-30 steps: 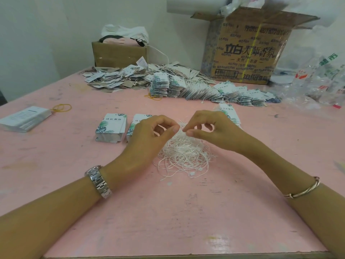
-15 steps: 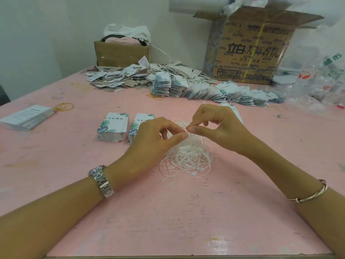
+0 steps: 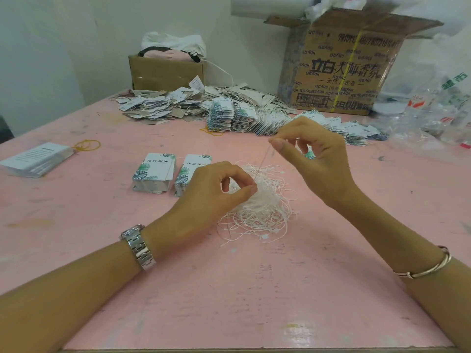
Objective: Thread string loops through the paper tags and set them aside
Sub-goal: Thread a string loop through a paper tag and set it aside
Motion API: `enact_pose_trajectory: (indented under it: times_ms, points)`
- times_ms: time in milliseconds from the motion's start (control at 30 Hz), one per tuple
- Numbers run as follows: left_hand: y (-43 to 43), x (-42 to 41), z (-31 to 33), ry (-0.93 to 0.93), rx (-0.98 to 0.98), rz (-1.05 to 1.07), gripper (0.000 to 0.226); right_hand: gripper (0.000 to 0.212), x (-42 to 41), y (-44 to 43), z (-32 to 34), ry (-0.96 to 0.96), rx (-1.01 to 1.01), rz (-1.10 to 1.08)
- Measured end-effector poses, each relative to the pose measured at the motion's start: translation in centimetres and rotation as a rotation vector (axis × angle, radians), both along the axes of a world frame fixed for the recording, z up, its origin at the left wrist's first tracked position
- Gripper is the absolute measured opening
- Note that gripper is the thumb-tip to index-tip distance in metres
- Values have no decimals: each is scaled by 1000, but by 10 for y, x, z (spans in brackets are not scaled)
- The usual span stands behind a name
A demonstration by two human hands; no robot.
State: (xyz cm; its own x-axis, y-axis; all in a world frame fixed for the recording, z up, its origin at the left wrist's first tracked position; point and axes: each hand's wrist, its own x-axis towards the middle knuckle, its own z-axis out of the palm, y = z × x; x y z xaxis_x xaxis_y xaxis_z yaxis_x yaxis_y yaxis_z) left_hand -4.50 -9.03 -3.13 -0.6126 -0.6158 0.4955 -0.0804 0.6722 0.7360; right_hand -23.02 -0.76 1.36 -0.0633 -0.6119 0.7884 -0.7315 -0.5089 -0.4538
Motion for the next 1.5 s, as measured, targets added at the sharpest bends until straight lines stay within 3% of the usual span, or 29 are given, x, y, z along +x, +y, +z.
enact_pose_trajectory:
  times_ms: [167,367,833,900,1067,1167,1267,1367,1500]
  points:
    - [2,1,6,52,-43,22,20,12,-1,-1,-1,-75,157,54]
    - [2,-1,10,99,46,-44,9,7,1,-5,-6,-103,215,79]
    - [2,3,16,102,109,-52,14,15,-25,-7,5,-453,-83,-191]
    - [1,3,16,156,127,-30,14,17,-27,-7,6,-425,7,-240]
    - [-4,5,16,248,164,56,12,20,-29,-8,0,-144,617,-388]
    - [-5,4,15,229,166,67,15,18,-26,-7,-3,11,841,-424]
    - [-4,4,13,173,113,60,23,16,-18,-4,-4,113,677,-416]
    - [-2,3,12,125,102,21,27,22,-4,-1,0,46,454,-130]
    - [0,4,12,78,70,-13,25,17,11,1,-4,53,487,67]
